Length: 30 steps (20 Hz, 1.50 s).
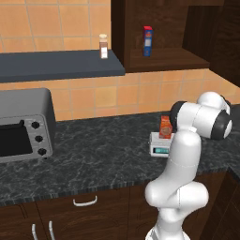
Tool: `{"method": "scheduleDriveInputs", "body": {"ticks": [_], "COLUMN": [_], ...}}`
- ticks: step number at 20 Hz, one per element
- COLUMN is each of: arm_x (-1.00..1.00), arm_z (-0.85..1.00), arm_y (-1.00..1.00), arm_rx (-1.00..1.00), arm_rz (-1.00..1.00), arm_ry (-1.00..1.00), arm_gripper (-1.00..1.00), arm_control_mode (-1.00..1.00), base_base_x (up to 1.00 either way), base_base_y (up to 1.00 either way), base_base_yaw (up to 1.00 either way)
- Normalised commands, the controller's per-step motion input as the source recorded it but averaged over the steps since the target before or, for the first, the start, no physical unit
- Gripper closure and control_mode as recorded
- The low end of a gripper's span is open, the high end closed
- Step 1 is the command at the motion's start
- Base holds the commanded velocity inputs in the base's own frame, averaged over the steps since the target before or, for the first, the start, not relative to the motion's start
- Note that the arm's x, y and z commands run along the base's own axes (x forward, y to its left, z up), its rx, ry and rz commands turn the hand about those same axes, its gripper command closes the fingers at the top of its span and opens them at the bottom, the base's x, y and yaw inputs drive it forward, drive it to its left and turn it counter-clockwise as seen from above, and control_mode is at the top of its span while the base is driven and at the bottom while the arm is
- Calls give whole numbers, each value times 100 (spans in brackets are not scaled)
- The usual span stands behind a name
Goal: Pick the boxed food and place it on the digital scale for weighing, and close the cabinet.
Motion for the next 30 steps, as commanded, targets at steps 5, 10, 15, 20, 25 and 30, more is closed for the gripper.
{"method": "scheduleDriveInputs", "body": {"ticks": [5, 10, 15, 20, 25, 30], "arm_x": [-43, -78, -87, -95, -60, -11], "arm_z": [5, 1, 36, 36, 44, 69], "arm_y": [-18, -1, 0, 16, 51, 3], "arm_rx": [1, 0, 0, -5, -15, -12], "arm_rz": [0, 0, -3, -13, -30, -41], "arm_ry": [-18, -30, -23, -33, -20, -11], "arm_gripper": [-100, -100, -100, -100, -100, -100], "arm_control_mode": [-100, -100, -100, -100, -100, -100], "base_base_x": [0, 0, 0, 0, 0, 0], "base_base_y": [0, 0, 0, 0, 0, 0], "base_base_yaw": [0, 0, 0, 0, 0, 0]}}
